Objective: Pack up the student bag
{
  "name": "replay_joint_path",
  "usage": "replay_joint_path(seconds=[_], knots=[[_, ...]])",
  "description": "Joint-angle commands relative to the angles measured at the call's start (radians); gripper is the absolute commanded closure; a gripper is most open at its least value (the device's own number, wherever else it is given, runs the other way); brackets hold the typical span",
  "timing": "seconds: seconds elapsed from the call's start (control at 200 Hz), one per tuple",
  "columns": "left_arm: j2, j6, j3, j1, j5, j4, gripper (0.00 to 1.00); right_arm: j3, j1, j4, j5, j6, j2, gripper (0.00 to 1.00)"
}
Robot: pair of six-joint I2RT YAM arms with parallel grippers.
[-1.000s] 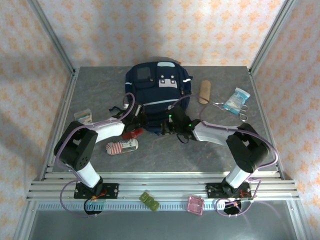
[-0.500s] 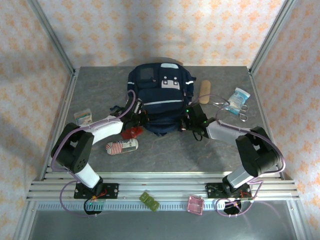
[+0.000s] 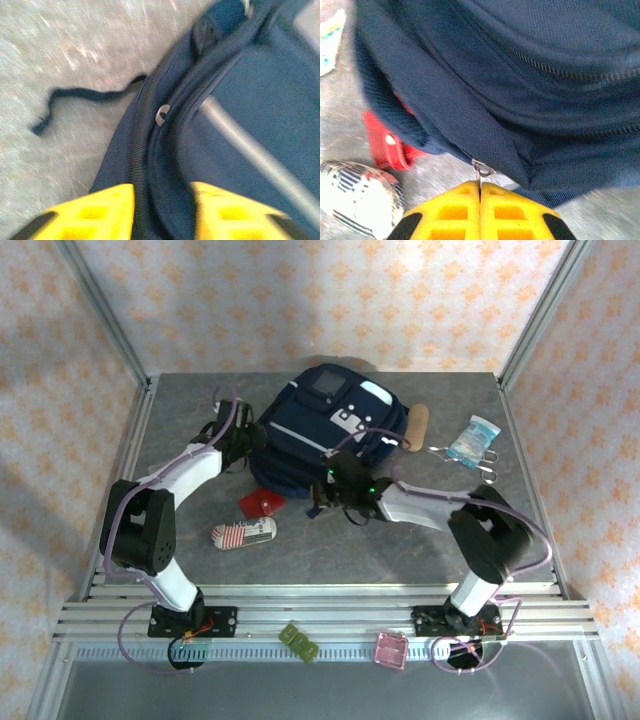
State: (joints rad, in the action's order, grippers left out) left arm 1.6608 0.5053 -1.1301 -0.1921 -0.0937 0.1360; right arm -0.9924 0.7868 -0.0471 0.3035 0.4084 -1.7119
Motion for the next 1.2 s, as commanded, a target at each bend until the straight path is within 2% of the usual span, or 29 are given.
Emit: replay_joint_path(seconds=[0.0, 0.17, 0.38, 0.721, 0.771, 0.806, 0.881, 1.026, 1.191], knots=[[-0.066, 0.042, 0.012, 0.001, 0.012, -0.061, 0.46, -0.101, 0.003, -0.049, 0.05, 0.035, -0.092, 1.0], [-0.168, 0.132, 0.191, -0.018, -0.108, -0.082, 0.43, -0.17, 0.003, -0.06, 0.08, 0.034, -0.159, 1.0], [-0.221, 0.211, 0.361, -0.094, -0.087, -0.123, 0.41, -0.187, 0.003, -0.054, 0.084, 0.018, -0.182, 1.0], [-0.007, 0.243, 0.225, -0.144, 0.014, -0.155, 0.41, -0.165, 0.006, -0.063, 0.092, 0.019, -0.178, 1.0], [0.025, 0.24, 0.215, -0.142, 0.02, -0.169, 0.48, -0.162, 0.008, -0.062, 0.088, 0.015, -0.179, 1.0], [0.046, 0.239, 0.205, -0.141, 0.018, -0.168, 0.63, -0.161, 0.008, -0.059, 0.083, 0.01, -0.178, 1.0], [0.079, 0.24, 0.184, -0.131, -0.007, -0.161, 1.0, -0.152, 0.007, -0.046, 0.054, -0.004, -0.17, 1.0], [0.047, 0.234, 0.203, -0.112, -0.013, -0.176, 1.0, -0.12, -0.012, -0.004, -0.033, -0.026, -0.145, 1.0], [-0.027, 0.219, 0.238, -0.067, -0.029, -0.181, 1.0, -0.025, -0.105, 0.014, -0.117, -0.026, -0.106, 1.0]])
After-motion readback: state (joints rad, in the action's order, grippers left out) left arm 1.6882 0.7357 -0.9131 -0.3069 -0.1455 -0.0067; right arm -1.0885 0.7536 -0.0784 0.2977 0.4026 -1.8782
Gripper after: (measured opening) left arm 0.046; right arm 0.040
